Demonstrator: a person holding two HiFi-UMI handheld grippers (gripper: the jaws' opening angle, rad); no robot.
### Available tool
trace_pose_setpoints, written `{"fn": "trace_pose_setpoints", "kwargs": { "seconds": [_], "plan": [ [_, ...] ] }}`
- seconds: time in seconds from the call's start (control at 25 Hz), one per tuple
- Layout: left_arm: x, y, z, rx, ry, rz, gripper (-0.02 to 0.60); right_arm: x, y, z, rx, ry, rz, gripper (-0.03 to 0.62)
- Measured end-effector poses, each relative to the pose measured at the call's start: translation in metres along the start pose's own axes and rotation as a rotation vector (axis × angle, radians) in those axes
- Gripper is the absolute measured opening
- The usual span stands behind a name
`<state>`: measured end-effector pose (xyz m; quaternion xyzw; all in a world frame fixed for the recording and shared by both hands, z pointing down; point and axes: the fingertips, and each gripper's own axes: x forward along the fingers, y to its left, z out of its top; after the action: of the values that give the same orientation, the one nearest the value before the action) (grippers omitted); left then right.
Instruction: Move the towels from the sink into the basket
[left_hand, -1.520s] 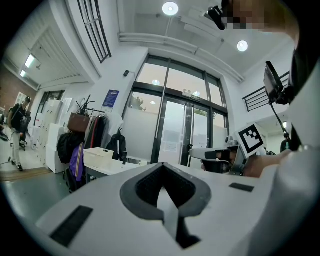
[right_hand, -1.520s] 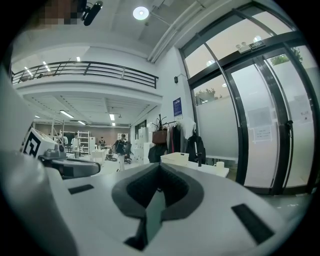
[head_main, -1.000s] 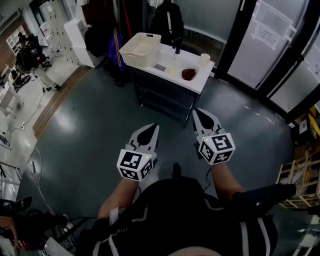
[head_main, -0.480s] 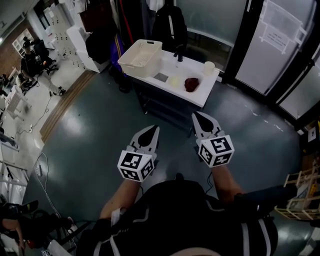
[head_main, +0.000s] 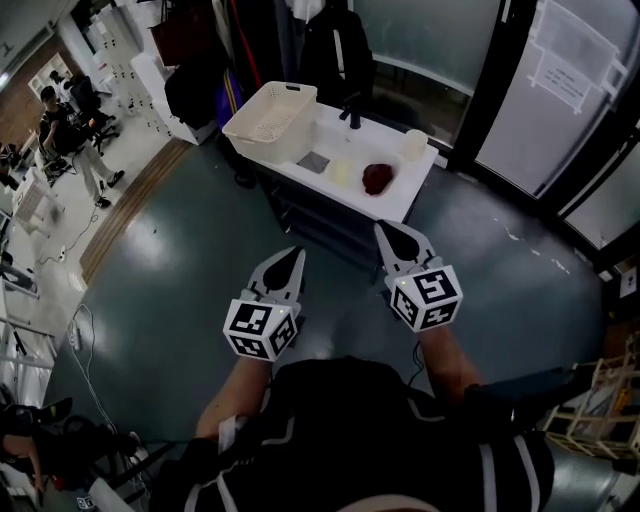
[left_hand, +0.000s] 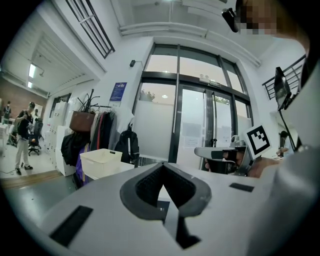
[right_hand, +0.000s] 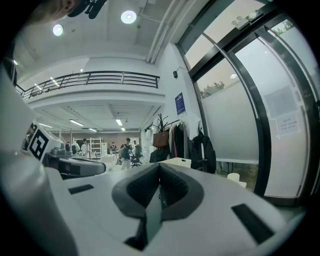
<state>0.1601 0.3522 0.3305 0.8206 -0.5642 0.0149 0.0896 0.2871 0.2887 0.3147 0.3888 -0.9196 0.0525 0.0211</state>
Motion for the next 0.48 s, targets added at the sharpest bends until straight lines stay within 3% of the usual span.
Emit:
{"fn": "trace_pose_setpoints", "kwargs": {
  "seconds": [0.36,0.48],
  "plan": [
    [0.032,0.016,-0.008,-0.025,0.031,0.001,0.002,0.029,-0.012,-0.010,0.027,0.029,0.045,0.003],
    [0.044,0.028,-0.010,-0.030,0.042,-0.017,0.002,0.043,-0.018,-0.012,0.020,0.036,0.024,0.003]
  ]
}}
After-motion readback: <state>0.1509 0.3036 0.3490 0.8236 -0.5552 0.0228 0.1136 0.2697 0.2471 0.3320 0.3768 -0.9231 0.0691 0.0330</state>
